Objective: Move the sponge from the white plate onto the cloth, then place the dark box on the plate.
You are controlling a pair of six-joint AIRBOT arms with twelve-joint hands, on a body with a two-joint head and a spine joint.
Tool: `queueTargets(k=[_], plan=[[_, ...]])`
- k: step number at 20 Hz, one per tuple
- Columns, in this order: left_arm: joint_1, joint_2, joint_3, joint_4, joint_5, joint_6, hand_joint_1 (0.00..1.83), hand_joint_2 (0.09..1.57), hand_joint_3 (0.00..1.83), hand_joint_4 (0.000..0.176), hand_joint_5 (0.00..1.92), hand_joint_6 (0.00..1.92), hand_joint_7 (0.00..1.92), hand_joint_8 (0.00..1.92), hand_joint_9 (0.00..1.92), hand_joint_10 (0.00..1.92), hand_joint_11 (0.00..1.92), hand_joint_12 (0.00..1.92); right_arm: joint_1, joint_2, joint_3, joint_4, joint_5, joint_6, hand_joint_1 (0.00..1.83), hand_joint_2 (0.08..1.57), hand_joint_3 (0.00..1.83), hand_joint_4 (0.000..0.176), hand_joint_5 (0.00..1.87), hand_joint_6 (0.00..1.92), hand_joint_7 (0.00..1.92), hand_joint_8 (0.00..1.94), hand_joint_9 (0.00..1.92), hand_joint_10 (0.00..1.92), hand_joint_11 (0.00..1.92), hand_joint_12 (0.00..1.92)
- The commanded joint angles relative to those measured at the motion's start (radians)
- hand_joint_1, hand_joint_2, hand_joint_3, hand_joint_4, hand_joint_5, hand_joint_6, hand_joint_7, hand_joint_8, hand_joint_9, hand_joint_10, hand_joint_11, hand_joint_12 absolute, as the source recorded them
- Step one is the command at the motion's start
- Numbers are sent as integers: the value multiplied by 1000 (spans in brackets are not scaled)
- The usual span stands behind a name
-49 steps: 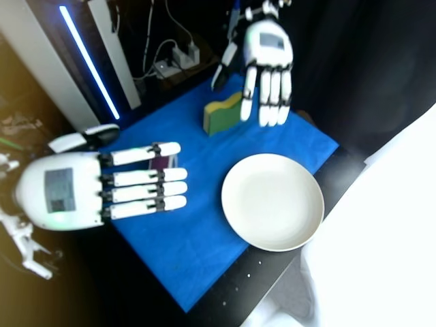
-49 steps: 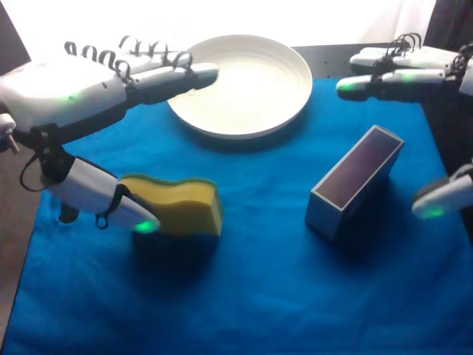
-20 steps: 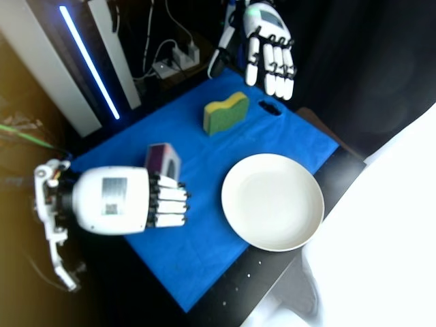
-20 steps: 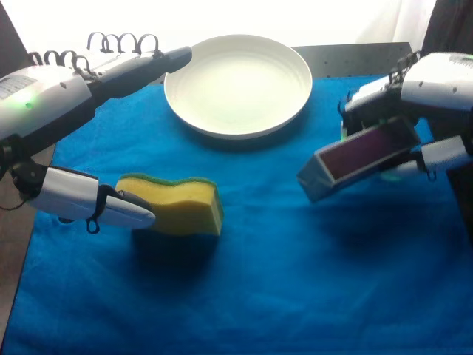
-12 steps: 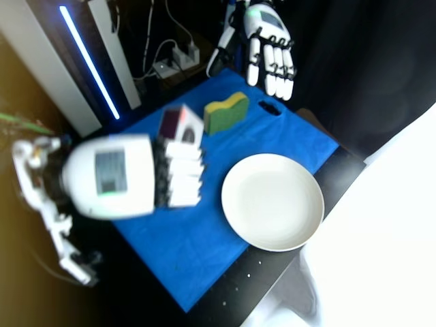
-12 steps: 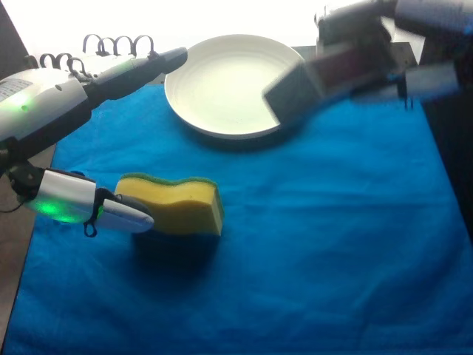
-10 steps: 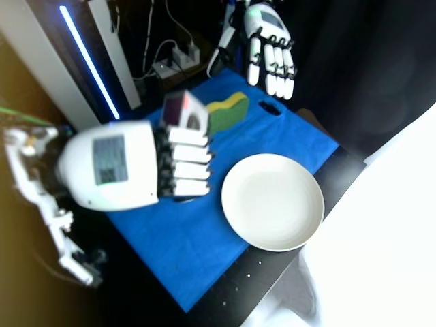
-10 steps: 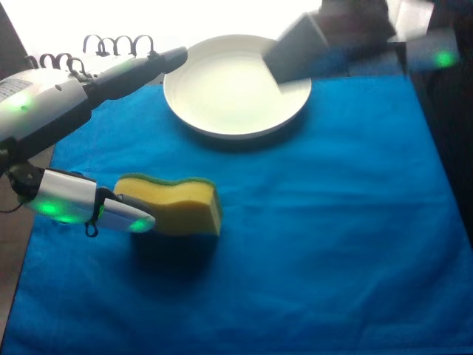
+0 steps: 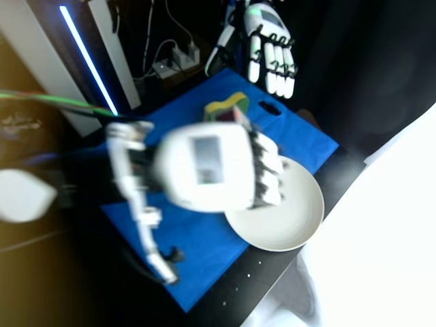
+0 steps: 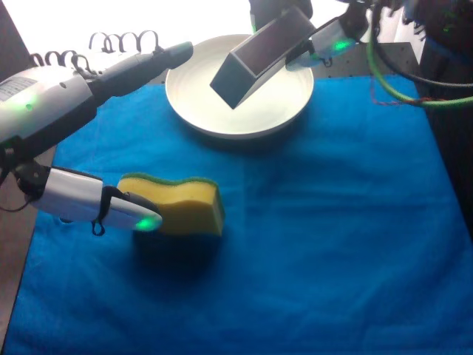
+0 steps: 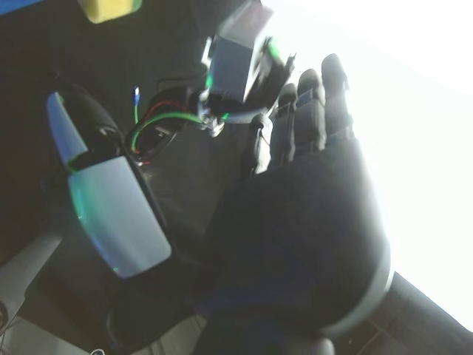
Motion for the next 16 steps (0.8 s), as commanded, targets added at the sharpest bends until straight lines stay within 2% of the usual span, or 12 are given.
queueTargets(k=[1, 4, 5, 6, 7, 9, 10, 11, 13, 14, 15, 16], plan=[[-12, -7, 6, -15, -127, -7, 844, 711, 3, 176, 18, 1, 105, 0, 138, 5, 0, 574, 17, -8, 16, 56, 25, 4, 1629, 1055, 13, 0, 825, 1163, 884, 1195, 976, 1184, 839, 1272], [-23, -17, 18, -1, -119, -23, 782, 724, 6, 176, 20, 2, 113, 7, 133, 3, 0, 566, 17, -64, 73, 38, -75, 6, 1629, 1068, 3, 0, 799, 1290, 858, 1243, 943, 1245, 844, 1258], [-29, -23, 23, 5, -116, -27, 769, 730, 4, 176, 27, 2, 111, 3, 143, 4, 0, 591, 17, -74, 81, 20, -97, 8, 1625, 1107, 13, 0, 784, 1279, 829, 1332, 874, 1351, 689, 1385], [-35, -29, 28, 10, -112, -31, 766, 734, 5, 176, 25, 0, 119, 5, 144, 4, 0, 598, 17, -80, 85, 7, -111, 9, 1626, 1114, 6, 0, 785, 1286, 815, 1342, 866, 1362, 685, 1404], [-43, -37, 34, 15, -108, -35, 795, 738, 5, 176, 18, 0, 136, 11, 143, 3, 0, 596, 17, -90, 89, -4, -126, 9, 1626, 1131, 8, 0, 753, 1441, 765, 1440, 823, 1434, 679, 1398], [-48, -44, 40, 20, -107, -41, 797, 723, 0, 176, 28, 1, 140, 1, 145, 0, 0, 547, 17, -109, 98, -21, -151, 10, 1626, 1131, 2, 0, 744, 1440, 765, 1426, 808, 1439, 702, 1407], [-51, -47, 43, 23, -107, -45, 778, 723, 0, 176, 31, 1, 155, 2, 177, 5, 0, 658, 17, -122, 104, -37, -167, 11, 1519, 1137, 0, 0, 744, 1413, 795, 1316, 845, 1354, 702, 1488], [-54, -49, 45, 26, -107, -46, 793, 729, 1, 176, 32, 0, 134, 1, 160, 3, 0, 635, 17, -133, 108, -46, -175, 11, 1496, 1135, 0, 0, 725, 1389, 806, 1275, 865, 1322, 699, 1494], [-56, -50, 46, 27, -109, -47, 821, 738, 4, 176, 21, 1, 145, 2, 163, 4, 0, 593, 17, -138, 106, -58, -176, 18, 1210, 1225, 0, 0, 803, 1206, 714, 1479, 653, 1445, 600, 1626], [-56, -51, 46, 27, -109, -47, 801, 749, 4, 174, 22, 0, 133, 0, 157, 0, 0, 571, 17, -138, 105, -59, -176, 22, 1132, 1117, 0, 44, 550, 612, 402, 856, 489, 1195, 475, 1511], [-56, -51, 46, 27, -109, -47, 815, 755, 3, 171, 19, 0, 131, 0, 157, 0, 0, 532, 17, -138, 105, -61, -176, 27, 1044, 1066, 0, 94, 441, 226, 324, 315, 368, 724, 269, 1302], [-56, -52, 46, 27, -108, -47, 819, 762, 2, 174, 13, 0, 122, 0, 159, 0, 0, 505, 17, -138, 105, -64, -175, 30, 918, 978, 0, 160, 222, 48, 152, 78, 175, 273, 53, 975]])
